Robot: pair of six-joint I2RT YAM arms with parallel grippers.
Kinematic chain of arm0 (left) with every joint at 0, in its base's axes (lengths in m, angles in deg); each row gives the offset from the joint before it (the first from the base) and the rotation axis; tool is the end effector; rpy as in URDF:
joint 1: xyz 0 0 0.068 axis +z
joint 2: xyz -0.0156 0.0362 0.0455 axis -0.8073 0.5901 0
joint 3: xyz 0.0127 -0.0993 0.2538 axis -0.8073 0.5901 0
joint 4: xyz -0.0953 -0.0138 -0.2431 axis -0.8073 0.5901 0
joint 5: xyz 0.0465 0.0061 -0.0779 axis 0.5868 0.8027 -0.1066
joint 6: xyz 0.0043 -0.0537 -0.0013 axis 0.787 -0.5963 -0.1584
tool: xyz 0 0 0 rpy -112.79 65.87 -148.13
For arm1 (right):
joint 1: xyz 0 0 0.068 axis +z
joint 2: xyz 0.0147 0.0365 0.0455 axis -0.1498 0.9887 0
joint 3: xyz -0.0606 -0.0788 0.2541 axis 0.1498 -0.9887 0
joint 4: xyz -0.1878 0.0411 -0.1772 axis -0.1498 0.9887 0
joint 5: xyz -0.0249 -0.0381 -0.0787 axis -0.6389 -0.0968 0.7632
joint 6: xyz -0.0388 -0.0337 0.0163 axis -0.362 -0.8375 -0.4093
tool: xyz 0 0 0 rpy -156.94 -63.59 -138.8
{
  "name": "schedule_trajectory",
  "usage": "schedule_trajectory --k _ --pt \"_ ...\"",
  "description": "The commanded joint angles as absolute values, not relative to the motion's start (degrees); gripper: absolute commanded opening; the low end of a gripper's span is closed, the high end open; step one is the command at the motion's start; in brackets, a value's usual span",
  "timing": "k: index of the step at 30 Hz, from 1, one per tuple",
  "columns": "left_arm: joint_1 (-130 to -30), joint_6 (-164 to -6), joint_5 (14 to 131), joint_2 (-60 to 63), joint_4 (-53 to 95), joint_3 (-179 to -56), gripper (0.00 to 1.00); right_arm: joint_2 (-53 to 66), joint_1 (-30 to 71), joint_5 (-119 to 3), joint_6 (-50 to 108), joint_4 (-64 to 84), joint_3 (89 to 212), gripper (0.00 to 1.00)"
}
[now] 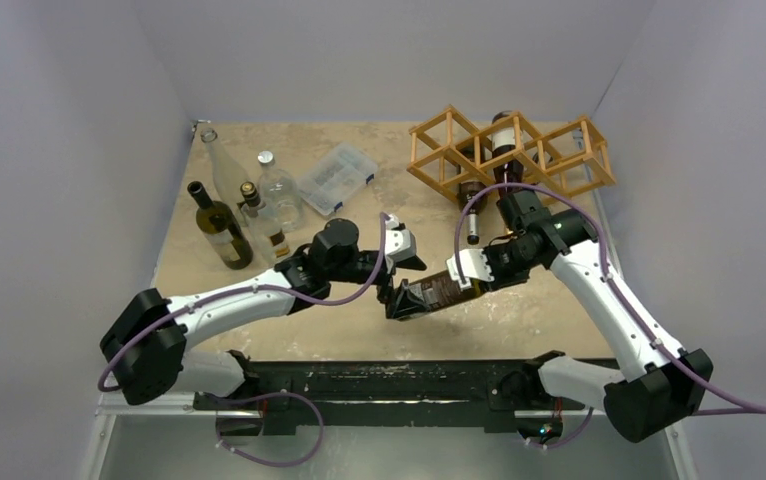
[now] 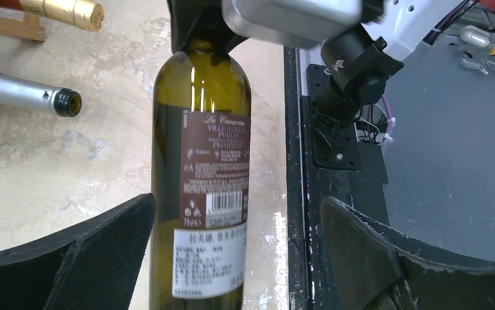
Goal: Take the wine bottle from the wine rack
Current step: Pick up the wine bottle from the wine rack.
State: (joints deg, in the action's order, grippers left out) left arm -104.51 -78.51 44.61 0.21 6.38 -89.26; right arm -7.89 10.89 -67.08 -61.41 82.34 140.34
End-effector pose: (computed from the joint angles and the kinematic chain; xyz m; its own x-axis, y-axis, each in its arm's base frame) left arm 0.1675 -0.2378 0.2723 -0.2287 0.1737 -0.9579 0.9727 0.0813 -0.2175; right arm 0.1758 0.0729 0.3076 0.2914 -0.9083 -0.3000 -0.9436 -0.2214 -0.2463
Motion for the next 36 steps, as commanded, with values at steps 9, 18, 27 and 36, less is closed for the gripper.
schedule_trajectory --k 9,18,27,36 --pt "-104.5 -85.0 37.3 13.3 -11.2 -93.5 1.0 -9.1 23.2 -62.8 -58.0 72.8 142.4 0.0" --pt "-104.4 -85.5 40.7 19.8 -12.6 -94.1 1.0 -9.7 26.2 -63.8 -54.4 71.0 142.4 0.0" --pt "-104.4 -88.1 37.1 23.8 -13.8 -95.5 0.95 -9.6 27.3 -63.6 -52.9 69.6 142.2 0.0" --pt "-104.4 -86.7 36.4 25.9 -6.2 -99.0 0.41 -9.4 27.7 -63.5 -52.0 69.3 141.7 0.0"
